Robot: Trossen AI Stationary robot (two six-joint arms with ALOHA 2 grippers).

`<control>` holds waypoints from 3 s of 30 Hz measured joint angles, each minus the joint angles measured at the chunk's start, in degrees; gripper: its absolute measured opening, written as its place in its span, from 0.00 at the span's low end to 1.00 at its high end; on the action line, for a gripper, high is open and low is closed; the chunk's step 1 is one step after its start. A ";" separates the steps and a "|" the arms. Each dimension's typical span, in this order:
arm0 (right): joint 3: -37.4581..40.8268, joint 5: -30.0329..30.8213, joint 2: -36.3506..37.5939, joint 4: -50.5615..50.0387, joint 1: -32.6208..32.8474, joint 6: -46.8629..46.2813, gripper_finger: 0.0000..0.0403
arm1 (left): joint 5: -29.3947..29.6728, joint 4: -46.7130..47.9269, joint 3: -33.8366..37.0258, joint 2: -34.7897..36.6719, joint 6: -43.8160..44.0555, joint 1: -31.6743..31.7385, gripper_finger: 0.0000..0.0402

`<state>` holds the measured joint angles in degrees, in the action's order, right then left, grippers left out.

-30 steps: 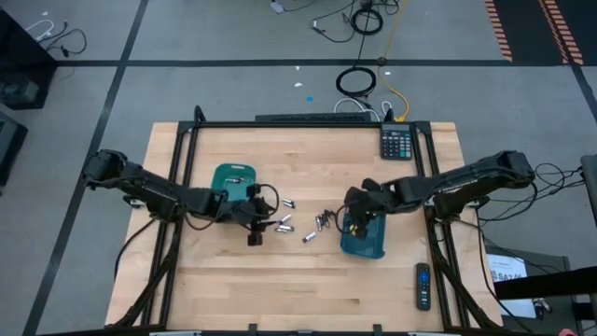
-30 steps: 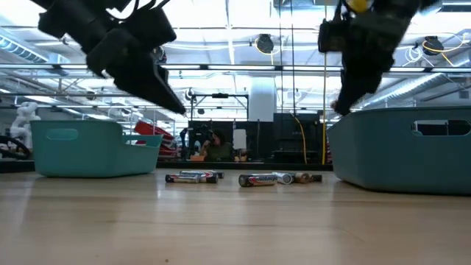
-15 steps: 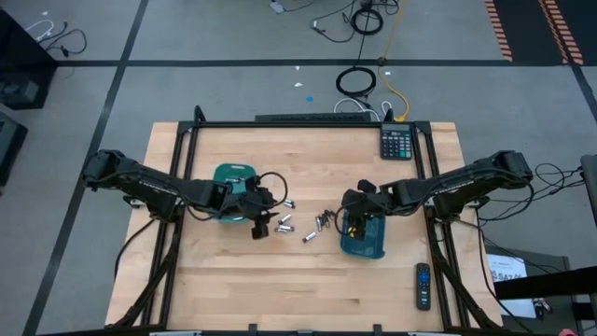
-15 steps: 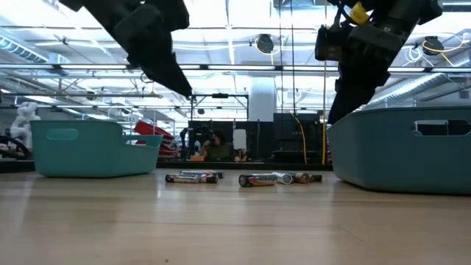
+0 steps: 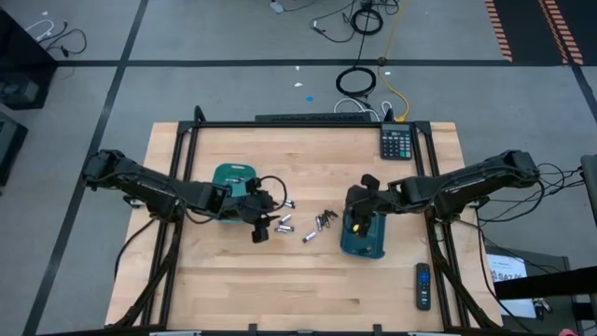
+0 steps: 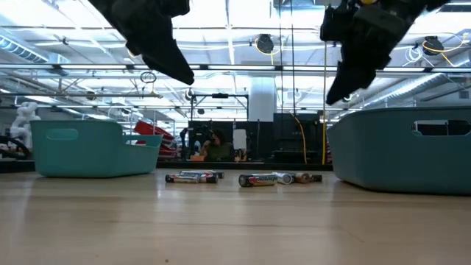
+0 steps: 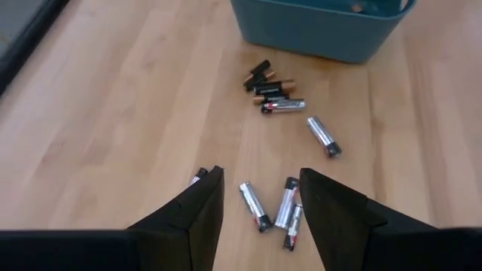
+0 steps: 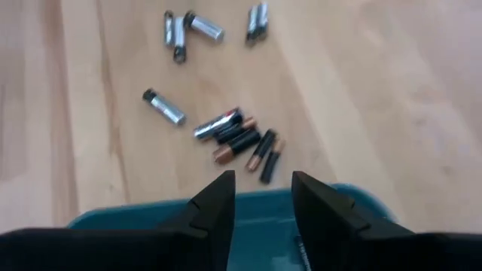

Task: Sort batteries
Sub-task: Put the black battery into the blue bin

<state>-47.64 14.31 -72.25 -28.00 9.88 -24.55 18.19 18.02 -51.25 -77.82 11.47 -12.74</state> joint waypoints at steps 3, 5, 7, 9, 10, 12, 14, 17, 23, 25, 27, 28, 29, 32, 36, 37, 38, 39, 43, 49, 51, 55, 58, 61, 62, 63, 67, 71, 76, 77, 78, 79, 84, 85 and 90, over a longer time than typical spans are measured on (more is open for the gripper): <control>-4.13 2.49 -1.67 -4.11 -0.03 1.15 0.30 | 4.58 -1.34 0.86 0.00 -2.36 -0.96 0.46; -7.58 2.35 -4.26 -6.02 -0.43 2.60 0.30 | 6.41 -1.95 1.58 0.00 -4.49 -1.29 0.46; -11.48 1.97 -7.53 -7.55 -0.84 4.64 0.30 | 6.68 -3.32 2.25 0.00 -5.91 -1.28 0.46; -15.97 0.62 -11.62 -9.61 -1.73 6.94 0.31 | 6.70 -4.09 2.90 0.00 -6.97 -1.28 0.46; -18.31 -1.10 -13.89 -10.86 -2.41 8.13 0.31 | 6.70 -4.46 3.06 0.00 -7.52 -1.28 0.46; -23.09 -3.82 -19.03 -14.04 -3.96 10.41 0.31 | 6.66 -5.37 3.62 0.00 -8.49 -1.28 0.46; -27.78 -6.16 -24.08 -17.74 -5.47 12.77 0.31 | 6.46 -6.49 4.40 0.00 -8.92 -1.28 0.46; -33.84 -9.18 -30.73 -23.12 -7.00 15.74 0.31 | 6.04 -7.72 5.93 0.00 -8.90 -1.69 0.46; -38.36 -13.22 -38.80 -26.71 -7.56 20.11 0.31 | 5.98 -12.27 10.04 0.00 -8.79 -4.25 0.46; -38.36 -12.74 -40.05 -27.06 -7.53 23.61 0.31 | 5.98 -13.22 11.13 0.00 -8.22 -4.97 0.46; -38.36 -12.68 -40.71 -27.31 -7.00 27.87 0.31 | 5.98 -13.24 11.60 -0.02 -7.38 -5.40 0.46; -38.36 -12.64 -40.91 -27.33 -6.61 29.89 0.32 | 5.98 -13.45 11.78 -0.02 -7.22 -5.56 0.46; -38.36 -12.75 -40.92 -27.36 -6.19 31.64 0.33 | 6.01 -13.57 12.05 -0.02 -6.89 -5.81 0.46; -38.36 -13.20 -40.94 -27.19 -5.30 34.41 0.40 | 6.01 -14.08 12.87 -0.02 -6.01 -6.12 0.46; -38.36 -12.85 -41.08 -26.82 -4.93 35.25 0.49 | 6.02 -16.47 14.63 -0.02 -5.86 -6.13 0.46; -38.36 -12.83 -41.27 -26.49 -4.93 35.20 0.51 | 6.02 -16.78 14.79 -0.02 -5.89 -6.12 0.46; -38.36 -12.85 -41.37 -26.40 -4.91 35.06 0.52 | 6.04 -17.40 14.92 -0.02 -5.90 -6.08 0.46; -38.36 -12.86 -41.68 -26.44 -4.91 34.91 0.54 | 6.05 -17.70 14.95 -0.02 -6.01 -5.96 0.46; -38.45 -12.88 -42.93 -26.22 -4.87 34.82 0.57 | 6.08 -18.65 14.97 -0.02 -6.99 -5.98 0.46; -40.03 -12.23 -46.88 -28.83 -5.00 34.51 0.60 | 7.94 -19.66 14.97 -0.02 -7.83 -6.17 0.46; -40.11 -11.08 -47.49 -29.08 -5.00 34.74 0.61 | 8.38 -19.65 14.97 -0.02 -7.81 -6.45 0.46; -40.18 -10.87 -47.52 -29.10 -5.30 34.86 0.61 | 8.40 -19.66 14.97 -0.02 -7.76 -6.88 0.46; -40.18 -9.89 -47.52 -29.13 -5.32 35.58 0.61 | 8.40 -19.61 14.97 -0.02 -7.74 -6.79 0.46; -40.18 -9.75 -47.92 -29.04 -5.30 37.15 0.61 | 8.40 -19.56 14.97 -0.02 -7.75 -6.79 0.46; -40.19 -9.91 -48.16 -29.25 -5.30 37.33 0.61 | 8.40 -19.55 14.97 -0.02 -7.74 -6.80 0.46; -40.20 -9.93 -48.48 -29.39 -5.33 37.38 0.61 | 8.40 -19.42 14.97 -0.02 -7.74 -6.83 0.46; -40.31 -9.93 -48.93 -29.18 -5.37 37.55 0.61 | 8.38 -18.74 14.97 -0.02 -7.46 -6.90 0.46; -40.11 -10.16 -49.35 -29.45 -5.53 37.87 0.61 | 8.17 -18.72 14.97 -0.02 -7.52 -6.90 0.46; -42.01 -9.24 -49.35 -35.17 -5.65 37.12 0.61 | 7.73 -18.25 14.97 -0.02 -7.59 -6.90 0.46; -42.70 -9.11 -49.35 -35.37 -5.69 36.86 0.61 | 7.72 -18.27 14.97 -0.02 -7.77 -6.90 0.46; -43.25 -8.84 -49.33 -35.71 -5.70 36.83 0.61 | 7.70 -18.27 14.97 -0.02 -7.89 -6.90 0.46; -43.68 -8.27 -49.33 -35.99 -5.70 37.15 0.61 | 7.69 -18.30 14.97 -0.02 -8.07 -6.90 0.46; -43.80 -8.22 -49.33 -36.81 -5.68 38.82 0.61 | 7.35 -18.16 14.97 -0.02 -7.85 -6.90 0.46; -43.80 -8.24 -49.31 -36.97 -5.68 39.06 0.61 | 7.20 -17.85 14.97 -0.02 -7.74 -6.90 0.46; -43.78 -8.27 -49.56 -36.25 -5.66 40.74 0.60 | 7.14 -17.03 14.97 -0.02 -7.50 -6.90 0.46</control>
<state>-91.42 6.04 -121.81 -64.25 4.22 16.19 25.32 0.99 -36.27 -77.84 3.97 -19.64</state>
